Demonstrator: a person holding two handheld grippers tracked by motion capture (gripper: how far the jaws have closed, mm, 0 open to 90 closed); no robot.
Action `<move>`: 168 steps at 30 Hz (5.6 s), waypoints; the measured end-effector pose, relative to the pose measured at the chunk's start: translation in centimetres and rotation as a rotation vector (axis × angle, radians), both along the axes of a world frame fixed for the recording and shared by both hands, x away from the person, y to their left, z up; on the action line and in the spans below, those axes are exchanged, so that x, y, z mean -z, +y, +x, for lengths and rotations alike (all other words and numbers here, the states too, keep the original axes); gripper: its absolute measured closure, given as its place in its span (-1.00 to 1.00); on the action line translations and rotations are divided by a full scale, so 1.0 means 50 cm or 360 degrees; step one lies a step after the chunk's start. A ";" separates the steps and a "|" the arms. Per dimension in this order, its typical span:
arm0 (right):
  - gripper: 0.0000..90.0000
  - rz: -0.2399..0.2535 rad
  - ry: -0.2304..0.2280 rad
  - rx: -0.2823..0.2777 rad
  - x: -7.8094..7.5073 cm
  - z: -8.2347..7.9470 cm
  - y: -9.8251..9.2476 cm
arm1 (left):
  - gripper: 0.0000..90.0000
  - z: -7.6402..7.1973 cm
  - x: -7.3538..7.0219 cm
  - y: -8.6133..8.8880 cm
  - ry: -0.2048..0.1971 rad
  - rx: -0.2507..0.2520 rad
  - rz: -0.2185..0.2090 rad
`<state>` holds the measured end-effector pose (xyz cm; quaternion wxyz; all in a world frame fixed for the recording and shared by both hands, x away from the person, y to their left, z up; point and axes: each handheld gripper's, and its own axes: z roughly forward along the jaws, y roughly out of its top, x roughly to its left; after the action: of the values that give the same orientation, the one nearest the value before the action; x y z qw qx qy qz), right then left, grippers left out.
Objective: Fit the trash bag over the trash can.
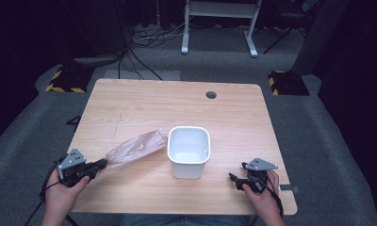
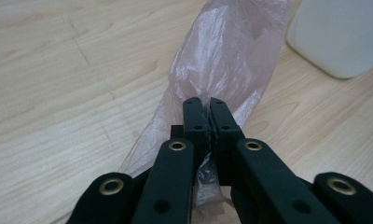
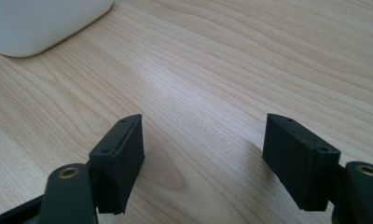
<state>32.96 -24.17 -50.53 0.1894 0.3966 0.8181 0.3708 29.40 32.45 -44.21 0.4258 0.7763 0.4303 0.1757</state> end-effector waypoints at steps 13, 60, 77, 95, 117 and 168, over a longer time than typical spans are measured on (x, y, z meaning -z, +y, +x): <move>-0.35 0.0008 0.0008 0.0020 0.000 0.000 0.000 | 0.95 -0.005 -0.070 0.021 -0.0049 0.0052 -0.0019; -0.35 0.0008 0.0008 0.0021 0.000 -0.001 0.000 | 0.95 -0.031 -0.234 -0.059 -0.0165 0.0440 0.0121; -0.35 0.0007 0.0007 0.0021 0.000 -0.001 0.001 | 0.94 0.019 -0.238 -0.148 -0.0145 0.0568 0.0242; -0.35 0.0006 0.0005 0.0021 0.000 -0.001 0.001 | 0.93 0.061 -0.234 -0.224 -0.0146 0.0621 0.0180; -0.35 0.0003 0.0004 0.0021 0.000 -0.002 0.001 | 0.92 0.097 -0.227 -0.335 -0.0186 0.0667 0.0250; -0.36 0.0012 0.0016 0.0012 0.000 -0.002 -0.001 | -0.09 0.016 -0.232 -0.233 -0.0388 0.0392 0.0018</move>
<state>32.89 -24.21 -50.53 0.1852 0.4023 0.8161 0.3711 30.19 20.80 -32.61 0.4887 0.7986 0.2761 0.2175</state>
